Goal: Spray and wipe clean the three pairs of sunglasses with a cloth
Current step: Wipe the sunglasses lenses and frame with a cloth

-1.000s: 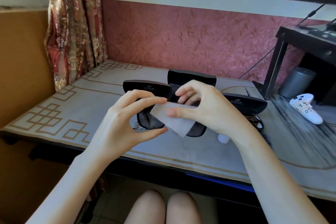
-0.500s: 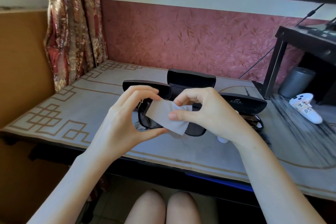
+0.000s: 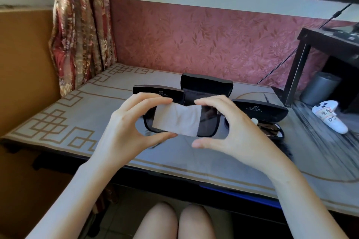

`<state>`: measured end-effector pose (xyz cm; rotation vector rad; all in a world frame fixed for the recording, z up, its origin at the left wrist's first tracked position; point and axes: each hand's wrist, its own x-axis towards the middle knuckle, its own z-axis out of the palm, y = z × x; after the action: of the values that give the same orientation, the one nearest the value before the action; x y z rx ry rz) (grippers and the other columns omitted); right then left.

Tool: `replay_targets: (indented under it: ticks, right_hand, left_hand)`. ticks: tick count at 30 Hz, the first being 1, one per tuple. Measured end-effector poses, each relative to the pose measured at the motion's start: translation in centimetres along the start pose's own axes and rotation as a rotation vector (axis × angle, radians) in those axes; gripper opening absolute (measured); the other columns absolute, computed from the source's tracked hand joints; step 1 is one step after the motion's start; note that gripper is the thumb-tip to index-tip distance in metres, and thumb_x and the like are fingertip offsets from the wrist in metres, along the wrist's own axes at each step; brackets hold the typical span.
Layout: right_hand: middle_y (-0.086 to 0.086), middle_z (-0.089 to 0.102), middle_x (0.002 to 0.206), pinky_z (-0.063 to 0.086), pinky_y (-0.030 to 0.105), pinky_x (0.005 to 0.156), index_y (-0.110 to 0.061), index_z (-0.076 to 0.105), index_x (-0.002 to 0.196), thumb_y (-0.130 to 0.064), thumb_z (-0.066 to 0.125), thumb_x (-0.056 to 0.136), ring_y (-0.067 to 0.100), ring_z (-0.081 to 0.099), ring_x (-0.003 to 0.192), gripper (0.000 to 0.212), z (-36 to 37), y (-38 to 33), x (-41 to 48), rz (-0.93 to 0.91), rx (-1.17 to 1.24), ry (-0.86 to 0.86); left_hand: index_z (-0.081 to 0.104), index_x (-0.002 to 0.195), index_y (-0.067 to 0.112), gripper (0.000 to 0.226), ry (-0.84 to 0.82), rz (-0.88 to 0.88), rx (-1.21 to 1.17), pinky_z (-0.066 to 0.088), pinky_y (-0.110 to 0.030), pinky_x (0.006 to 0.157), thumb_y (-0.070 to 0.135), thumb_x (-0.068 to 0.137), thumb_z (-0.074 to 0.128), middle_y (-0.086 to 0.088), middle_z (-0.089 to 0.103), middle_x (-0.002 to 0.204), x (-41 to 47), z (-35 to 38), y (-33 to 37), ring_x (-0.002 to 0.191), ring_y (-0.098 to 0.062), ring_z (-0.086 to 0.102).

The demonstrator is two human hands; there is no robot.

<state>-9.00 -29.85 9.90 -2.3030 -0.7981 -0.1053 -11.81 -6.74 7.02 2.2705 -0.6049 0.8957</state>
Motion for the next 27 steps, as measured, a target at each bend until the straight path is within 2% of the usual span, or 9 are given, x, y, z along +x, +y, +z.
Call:
replay_targets:
  ticks: [4,10,13,18,20,22,23,25,27]
  right_hand:
    - [-0.040,0.033,0.132,0.024,0.067,0.108,-0.058,0.033,0.130,-0.060,0.067,0.070,-0.008,0.034,0.131,0.069,0.7,0.6,-0.8,0.027,-0.054,0.067]
    - [-0.035,0.043,0.128,0.030,0.063,0.106,-0.055,0.039,0.130,-0.060,0.064,0.071,-0.004,0.043,0.127,0.065,1.0,1.2,-0.5,-0.012,-0.017,0.159]
    - [-0.026,0.051,0.121,0.037,0.052,0.105,-0.041,0.051,0.128,-0.042,0.078,0.074,-0.002,0.049,0.120,0.061,1.1,1.4,-0.2,-0.058,0.036,0.205]
    - [-0.027,0.051,0.120,0.036,0.060,0.101,-0.051,0.050,0.122,-0.047,0.076,0.072,0.001,0.050,0.120,0.057,1.3,1.8,0.1,-0.070,0.033,0.220]
    - [-0.030,0.049,0.122,0.034,0.065,0.099,-0.061,0.044,0.120,-0.060,0.066,0.070,0.004,0.049,0.123,0.055,1.4,1.5,0.3,-0.056,0.018,0.212]
    - [-0.031,0.048,0.124,0.032,0.067,0.098,-0.064,0.042,0.119,-0.062,0.062,0.069,0.004,0.048,0.124,0.054,1.5,1.5,0.6,-0.062,0.006,0.203]
    - [-0.030,0.048,0.124,0.033,0.064,0.101,-0.060,0.044,0.121,-0.058,0.067,0.071,0.003,0.048,0.124,0.055,1.6,1.5,0.7,-0.073,0.017,0.201]
    - [-0.023,0.052,0.121,0.035,0.042,0.107,-0.040,0.053,0.127,-0.037,0.080,0.074,0.001,0.049,0.119,0.060,1.6,1.7,0.8,-0.116,0.055,0.200]
    - [-0.013,0.054,0.118,0.035,0.018,0.103,-0.024,0.057,0.127,-0.020,0.083,0.074,-0.002,0.050,0.113,0.059,1.5,1.7,0.9,-0.142,0.051,0.199]
  left_hand:
    - [0.063,0.119,0.013,0.059,0.014,-0.017,-0.009,0.039,-0.014,0.099,0.044,0.070,0.077,0.004,0.060,0.117,0.2,0.0,-0.1,0.113,-0.008,0.055]
    - [0.061,0.119,0.014,0.061,0.021,-0.021,-0.002,0.037,-0.012,0.100,0.047,0.069,0.077,0.006,0.060,0.119,0.3,-0.3,-0.4,0.115,-0.004,0.054]
    - [0.061,0.118,0.015,0.068,-0.016,-0.040,-0.064,0.035,-0.012,0.101,0.052,0.064,0.076,0.007,0.059,0.122,0.5,-0.6,-0.5,0.119,0.002,0.051]
    - [0.060,0.100,0.021,0.039,-0.023,-0.221,-0.273,0.039,-0.032,0.106,0.051,0.076,0.062,0.013,0.062,0.124,1.2,-1.3,-0.5,0.123,-0.004,0.053]
    - [0.056,0.094,0.023,0.035,-0.016,-0.277,-0.277,0.038,-0.029,0.106,0.053,0.078,0.062,0.015,0.065,0.120,2.0,-1.5,-0.3,0.124,0.003,0.051]
    - [0.053,0.104,0.028,0.042,-0.087,-0.274,-0.269,0.035,-0.022,0.106,0.055,0.075,0.066,0.019,0.062,0.124,3.1,-1.9,-0.1,0.127,0.009,0.046]
    - [0.052,0.114,0.031,0.050,-0.159,-0.256,-0.263,0.034,-0.018,0.106,0.055,0.074,0.070,0.021,0.061,0.126,3.6,-2.1,0.0,0.127,0.010,0.045]
    - [0.047,0.131,0.035,0.068,-0.330,-0.245,-0.248,0.036,-0.009,0.102,0.045,0.072,0.079,0.021,0.062,0.124,4.8,-2.5,0.1,0.120,0.012,0.051]
    - [0.059,0.123,0.038,0.058,-0.446,-0.276,-0.190,0.042,-0.005,0.088,0.035,0.069,0.081,0.024,0.069,0.106,5.7,-2.5,0.1,0.102,0.014,0.059]
